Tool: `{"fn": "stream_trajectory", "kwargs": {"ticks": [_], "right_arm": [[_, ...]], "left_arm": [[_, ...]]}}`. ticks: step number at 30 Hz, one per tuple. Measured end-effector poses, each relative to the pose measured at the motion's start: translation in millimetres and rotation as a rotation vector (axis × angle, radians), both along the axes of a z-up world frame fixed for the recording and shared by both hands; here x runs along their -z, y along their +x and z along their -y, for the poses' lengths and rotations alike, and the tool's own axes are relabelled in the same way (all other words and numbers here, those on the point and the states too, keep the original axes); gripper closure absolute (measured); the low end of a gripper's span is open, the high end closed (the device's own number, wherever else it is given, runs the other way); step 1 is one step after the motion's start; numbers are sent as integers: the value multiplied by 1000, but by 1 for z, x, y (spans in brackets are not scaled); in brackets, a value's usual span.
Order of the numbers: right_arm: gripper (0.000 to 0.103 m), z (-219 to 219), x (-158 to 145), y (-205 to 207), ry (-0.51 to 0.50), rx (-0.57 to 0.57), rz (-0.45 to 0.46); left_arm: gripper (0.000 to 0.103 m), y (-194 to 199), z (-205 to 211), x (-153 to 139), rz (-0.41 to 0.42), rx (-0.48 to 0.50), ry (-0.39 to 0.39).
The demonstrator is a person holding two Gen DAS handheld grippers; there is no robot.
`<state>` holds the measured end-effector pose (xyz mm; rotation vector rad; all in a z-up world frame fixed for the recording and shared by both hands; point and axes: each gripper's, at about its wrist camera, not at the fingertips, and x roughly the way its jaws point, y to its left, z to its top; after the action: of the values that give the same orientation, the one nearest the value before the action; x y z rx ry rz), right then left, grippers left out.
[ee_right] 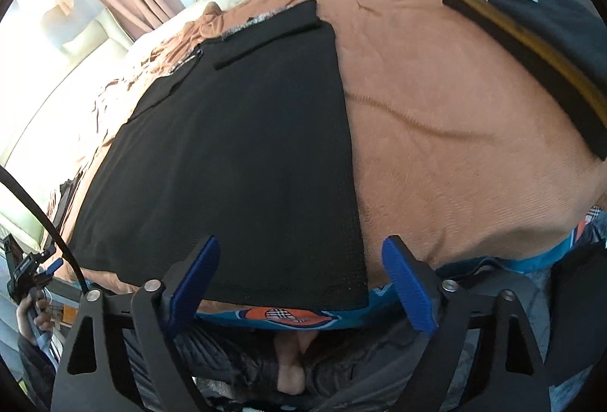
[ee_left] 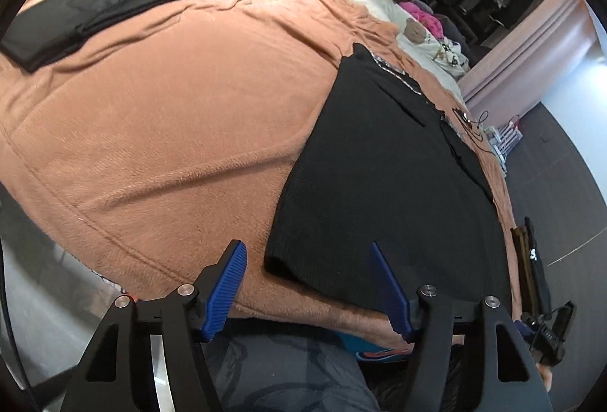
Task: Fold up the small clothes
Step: 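Grasp the shirt hem with the left gripper while the right gripper grasps the hem too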
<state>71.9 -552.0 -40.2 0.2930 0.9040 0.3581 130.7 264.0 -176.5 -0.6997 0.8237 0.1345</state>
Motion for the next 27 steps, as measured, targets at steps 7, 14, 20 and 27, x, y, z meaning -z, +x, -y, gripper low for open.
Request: {"fn": "stream_trajectory", "kwargs": {"ticks": [7,14,20,27], "right_arm": [[26,21,17,13,143,30,-77],[27,32,26,18,205,38,-84],[27,40,39,15,307,50,-90],[32,46,51,8,397,56,-130]], "left_arm": [[46,15,-21,14,-51,-46,-103],[48,11,-24,23,-29,-52,-313],[57,-4,-23,32,8,-90,-413],[84,-1,-23,32,17,-112,-375]]}}
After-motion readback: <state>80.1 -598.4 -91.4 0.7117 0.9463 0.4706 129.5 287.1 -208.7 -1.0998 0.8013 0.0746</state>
